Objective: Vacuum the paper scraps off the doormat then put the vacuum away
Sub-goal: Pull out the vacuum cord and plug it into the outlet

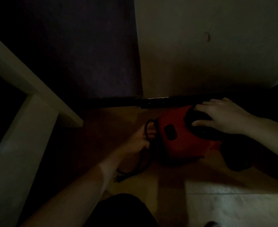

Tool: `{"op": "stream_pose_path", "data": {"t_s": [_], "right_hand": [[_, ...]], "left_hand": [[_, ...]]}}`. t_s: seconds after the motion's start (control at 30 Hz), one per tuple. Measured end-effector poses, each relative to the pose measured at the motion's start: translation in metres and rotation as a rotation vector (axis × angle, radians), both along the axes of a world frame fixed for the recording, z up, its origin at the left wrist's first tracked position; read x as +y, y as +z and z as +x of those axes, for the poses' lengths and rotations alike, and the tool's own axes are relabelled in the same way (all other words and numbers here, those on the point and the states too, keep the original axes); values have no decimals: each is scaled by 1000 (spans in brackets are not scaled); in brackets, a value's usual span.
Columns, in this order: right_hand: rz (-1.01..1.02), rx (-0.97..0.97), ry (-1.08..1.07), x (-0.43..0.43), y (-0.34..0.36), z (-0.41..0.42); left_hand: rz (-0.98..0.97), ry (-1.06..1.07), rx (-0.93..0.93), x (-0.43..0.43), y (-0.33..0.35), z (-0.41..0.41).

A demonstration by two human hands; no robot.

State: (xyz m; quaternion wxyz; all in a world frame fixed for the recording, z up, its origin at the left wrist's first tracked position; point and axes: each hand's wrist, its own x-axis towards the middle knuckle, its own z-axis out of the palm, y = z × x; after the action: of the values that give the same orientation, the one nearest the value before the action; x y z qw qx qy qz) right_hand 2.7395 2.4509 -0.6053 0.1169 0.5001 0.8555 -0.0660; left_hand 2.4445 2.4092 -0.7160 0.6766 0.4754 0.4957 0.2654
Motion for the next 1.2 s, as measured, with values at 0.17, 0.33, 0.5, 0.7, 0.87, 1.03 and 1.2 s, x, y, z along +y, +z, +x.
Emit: {"op": "stream_pose_path", "data": {"t_s": [0.17, 0.33, 0.5, 0.7, 0.87, 1.03, 1.2], "right_hand": [[10, 1, 2, -1, -1, -1], [22, 2, -1, -3, 0, -1], [22, -10, -1, -3, 1, -2], [15, -7, -7, -4, 2, -2], [22, 12, 0, -3, 0, -1], [56, 12, 13, -3, -4, 1], [31, 7, 12, -1, -3, 0]], "left_hand": [[216, 100, 96, -17, -1, -6], [779, -282, 739, -25, 13, -19], [1134, -512, 1196, -22, 18, -26], [1168, -683, 1084, -16, -6, -27], [509, -594, 737, -25, -27, -21], [37, -273, 560, -27, -66, -4], [82, 327, 139, 26, -29, 12]]}}
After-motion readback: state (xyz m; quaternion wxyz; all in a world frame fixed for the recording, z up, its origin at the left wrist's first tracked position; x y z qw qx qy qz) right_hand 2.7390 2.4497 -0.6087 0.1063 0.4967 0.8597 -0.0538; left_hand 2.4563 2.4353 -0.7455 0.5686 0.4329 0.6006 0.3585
